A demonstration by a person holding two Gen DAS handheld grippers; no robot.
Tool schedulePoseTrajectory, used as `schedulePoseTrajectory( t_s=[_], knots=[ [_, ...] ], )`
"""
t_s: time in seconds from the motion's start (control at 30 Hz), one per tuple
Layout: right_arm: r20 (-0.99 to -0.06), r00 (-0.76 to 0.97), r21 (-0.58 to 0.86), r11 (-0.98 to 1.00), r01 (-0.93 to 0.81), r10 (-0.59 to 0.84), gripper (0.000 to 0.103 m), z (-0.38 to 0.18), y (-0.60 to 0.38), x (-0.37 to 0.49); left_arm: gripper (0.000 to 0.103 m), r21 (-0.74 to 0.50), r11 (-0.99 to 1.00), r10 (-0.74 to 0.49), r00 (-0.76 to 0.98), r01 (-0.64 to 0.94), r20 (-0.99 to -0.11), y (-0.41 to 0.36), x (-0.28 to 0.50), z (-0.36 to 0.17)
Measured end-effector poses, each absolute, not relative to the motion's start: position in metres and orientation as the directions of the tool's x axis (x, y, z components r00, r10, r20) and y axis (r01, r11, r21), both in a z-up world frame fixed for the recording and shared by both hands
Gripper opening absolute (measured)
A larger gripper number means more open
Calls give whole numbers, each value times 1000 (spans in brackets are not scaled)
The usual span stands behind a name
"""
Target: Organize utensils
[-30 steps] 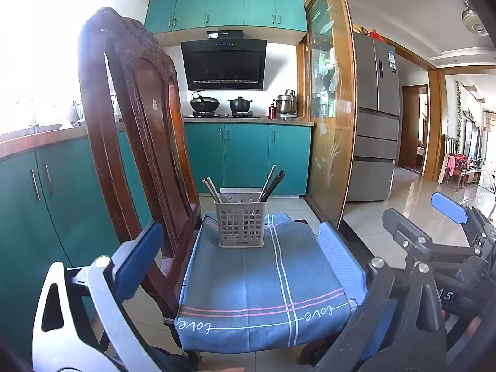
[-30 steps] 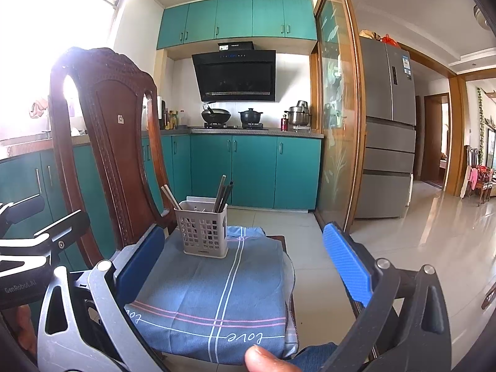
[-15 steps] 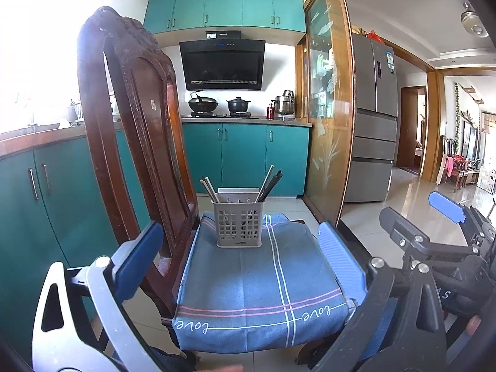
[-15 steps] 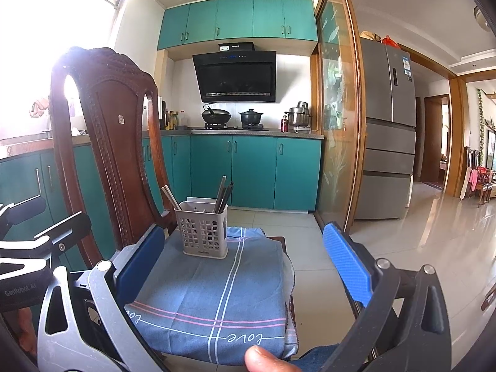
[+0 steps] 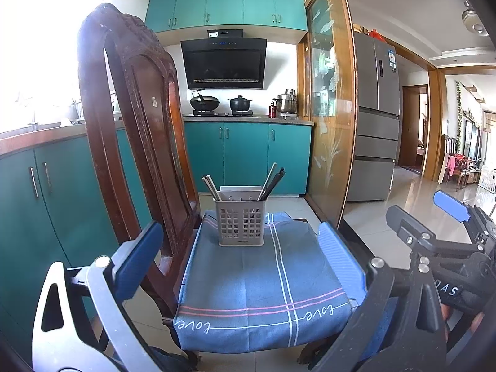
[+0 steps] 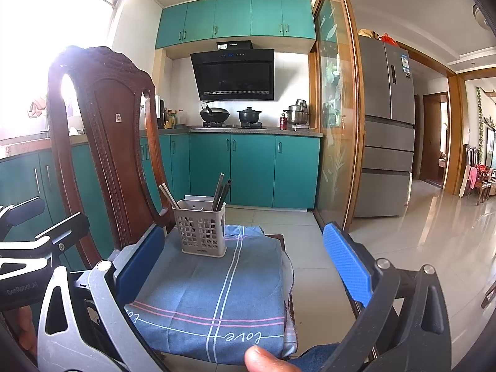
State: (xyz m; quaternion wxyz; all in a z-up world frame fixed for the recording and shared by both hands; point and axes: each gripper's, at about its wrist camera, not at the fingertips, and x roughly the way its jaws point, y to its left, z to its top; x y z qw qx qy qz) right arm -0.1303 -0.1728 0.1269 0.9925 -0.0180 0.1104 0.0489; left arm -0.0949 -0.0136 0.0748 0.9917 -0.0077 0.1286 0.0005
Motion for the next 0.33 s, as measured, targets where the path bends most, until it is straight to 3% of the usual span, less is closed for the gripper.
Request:
schedulePoseTrajectory(
  t_s=[0.33],
  knots=[
    [-230,967,-21,993,-118,110,100,126,-175,-112,100,-11,999,28,957,-33,-289,-10,-76,75]
  ],
)
